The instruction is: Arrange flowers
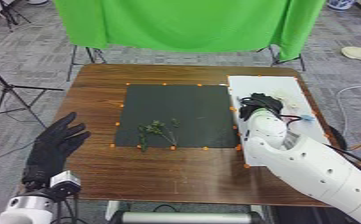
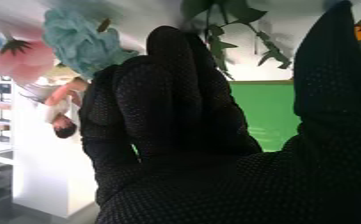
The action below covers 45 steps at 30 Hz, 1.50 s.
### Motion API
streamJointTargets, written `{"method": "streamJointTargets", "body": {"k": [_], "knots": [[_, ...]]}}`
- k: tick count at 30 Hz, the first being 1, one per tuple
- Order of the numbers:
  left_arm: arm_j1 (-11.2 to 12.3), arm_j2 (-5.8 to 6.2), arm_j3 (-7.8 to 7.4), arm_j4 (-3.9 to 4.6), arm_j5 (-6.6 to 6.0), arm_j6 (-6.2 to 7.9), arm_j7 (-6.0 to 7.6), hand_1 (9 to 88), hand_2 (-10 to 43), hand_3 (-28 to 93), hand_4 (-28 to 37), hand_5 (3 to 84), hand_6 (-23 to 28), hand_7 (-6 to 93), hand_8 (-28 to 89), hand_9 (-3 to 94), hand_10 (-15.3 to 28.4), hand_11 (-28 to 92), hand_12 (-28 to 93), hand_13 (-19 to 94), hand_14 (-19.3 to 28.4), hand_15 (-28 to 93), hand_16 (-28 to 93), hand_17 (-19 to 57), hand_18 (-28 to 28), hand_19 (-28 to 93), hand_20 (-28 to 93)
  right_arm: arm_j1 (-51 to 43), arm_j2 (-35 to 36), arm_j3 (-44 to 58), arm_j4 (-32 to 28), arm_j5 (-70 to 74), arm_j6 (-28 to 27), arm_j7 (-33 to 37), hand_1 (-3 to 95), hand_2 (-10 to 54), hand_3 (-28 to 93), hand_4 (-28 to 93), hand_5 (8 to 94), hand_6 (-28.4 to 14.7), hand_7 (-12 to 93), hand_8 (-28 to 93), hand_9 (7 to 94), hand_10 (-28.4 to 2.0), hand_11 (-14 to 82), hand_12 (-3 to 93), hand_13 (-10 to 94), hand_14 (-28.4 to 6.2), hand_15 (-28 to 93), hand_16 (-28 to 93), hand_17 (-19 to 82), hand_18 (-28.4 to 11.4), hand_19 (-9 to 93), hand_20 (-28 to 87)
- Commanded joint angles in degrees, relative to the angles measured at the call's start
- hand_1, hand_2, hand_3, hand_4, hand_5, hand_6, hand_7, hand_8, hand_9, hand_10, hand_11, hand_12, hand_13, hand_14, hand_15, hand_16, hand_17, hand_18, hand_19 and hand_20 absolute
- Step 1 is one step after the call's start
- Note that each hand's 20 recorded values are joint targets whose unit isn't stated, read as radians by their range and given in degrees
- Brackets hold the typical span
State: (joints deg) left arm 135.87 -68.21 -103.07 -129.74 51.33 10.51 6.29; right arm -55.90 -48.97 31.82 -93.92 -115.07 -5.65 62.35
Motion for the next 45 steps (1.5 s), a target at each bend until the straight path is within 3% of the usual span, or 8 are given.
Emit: {"method": "streamJointTargets", "body": {"k": [1, 5, 8, 13, 21, 33, 45], "knots": [[0.03, -0.39, 0.21, 0.35, 0.08, -0.79, -0.61, 23.8, 5.1, 81, -22.1, 34.5, 8.6, 15.4, -10, 34.1, 20.1, 29, 10, 25, 26.6, 53, -9, -12.0, 23.1, 55, 3, -2.63, -0.98, -1.04, 2.07, 1.86, -2.06, 0.7, 31.0, -8.2, 84, -26, 66.3, -9.3, 27, -14, 61.5, -22.3, 60.3, 19.0, 65, -16.2, 86, 12, 30, -28.4, 93, 32], [0.11, -0.42, 0.11, 0.31, 0.07, -0.66, -0.54, 23.8, 5.1, 81, -22.1, 34.5, 8.6, 15.6, -11, 34.2, 20.2, 29, 10, 25, 26.7, 53, -9, -12.0, 23.2, 55, 3, -4.16, -1.74, 1.48, 2.65, 4.55, -2.57, 1.05, 35.9, -8.6, 85, -27, 70.5, -7.6, 28, -12, 65.1, -21.0, 59.3, 19.2, 67, -15.4, 85, 13, 31, -28.4, 93, 33], [0.12, -0.44, 0.17, 0.3, 0.05, -0.67, -0.56, 23.7, 5.1, 81, -22.1, 34.5, 8.6, 15.6, -11, 34.1, 20.1, 29, 10, 25, 26.6, 53, -9, -12.0, 23.2, 55, 3, -4.43, -2.26, 2.56, 3.79, 7.87, -2.97, 2.0, 45.6, -9.5, 79, -28, 78.5, -6.4, 25, 2, 72.0, -18.4, 53.2, 22.1, 70, -13.8, 82, 15, 34, -28.4, 93, 35], [0.29, -0.47, 0.1, 0.24, 0.05, -0.51, -0.51, 23.8, 5.2, 81, -22.2, 34.5, 8.6, 15.6, -11, 34.2, 20.2, 29, 10, 25, 26.6, 53, -9, -12.0, 23.2, 55, 3, -5.07, -1.47, 2.63, 3.74, 7.09, -2.08, 1.19, 51.9, -9.5, 78, -28, 84.8, -4.3, 25, 5, 79.4, -15.8, 46.4, 27.3, 74, -12.6, 81, 16, 35, -28.4, 93, 38], [0.36, -0.35, 0.18, 0.2, -0.06, -0.33, -0.5, 23.8, 5.2, 81, -22.2, 34.5, 8.6, 15.6, -11, 34.1, 20.2, 29, 10, 25, 26.6, 53, -9, -12.0, 23.2, 55, 3, -3.37, 0.73, 0.51, 2.71, 5.13, 6.15, 0.06, 51.1, -9.4, 82, -28, 85.4, -4.4, 28, 17, 80.6, -15.1, 50.2, 29.2, 77, -11.7, 84, 18, 37, -28.4, 93, 47], [1.39, -0.47, -0.23, -0.2, -0.14, 0.0, -0.42, 23.7, 5.2, 81, -22.2, 34.5, 8.6, 15.6, -10, 34.1, 20.2, 29, 10, 25, 26.5, 53, -9, -12.0, 23.1, 55, 3, -0.59, 3.32, -0.08, -0.69, 3.54, 20.69, 0.3, 48.8, -9.5, 88, -28, 86.6, -4.0, 29, 21, 82.1, -13.8, 52.3, 30.5, 79, -10.5, 86, 19, 39, -28.4, 93, 51], [2.39, -0.06, -0.17, -0.58, -0.34, 0.91, 0.34, 23.7, 5.1, 81, -22.3, 34.6, 8.6, 15.5, -11, 34.0, 20.2, 29, 10, 25, 26.6, 53, -10, -12.0, 23.1, 55, 3, 4.13, 3.57, -3.07, -1.84, -0.08, 26.44, 1.54, 47.9, -9.5, 90, -28, 87.7, -4.0, 28, 23, 83.1, -14.1, 53.1, 30.9, 80, -10.2, 86, 19, 39, -28.4, 93, 53]]}}
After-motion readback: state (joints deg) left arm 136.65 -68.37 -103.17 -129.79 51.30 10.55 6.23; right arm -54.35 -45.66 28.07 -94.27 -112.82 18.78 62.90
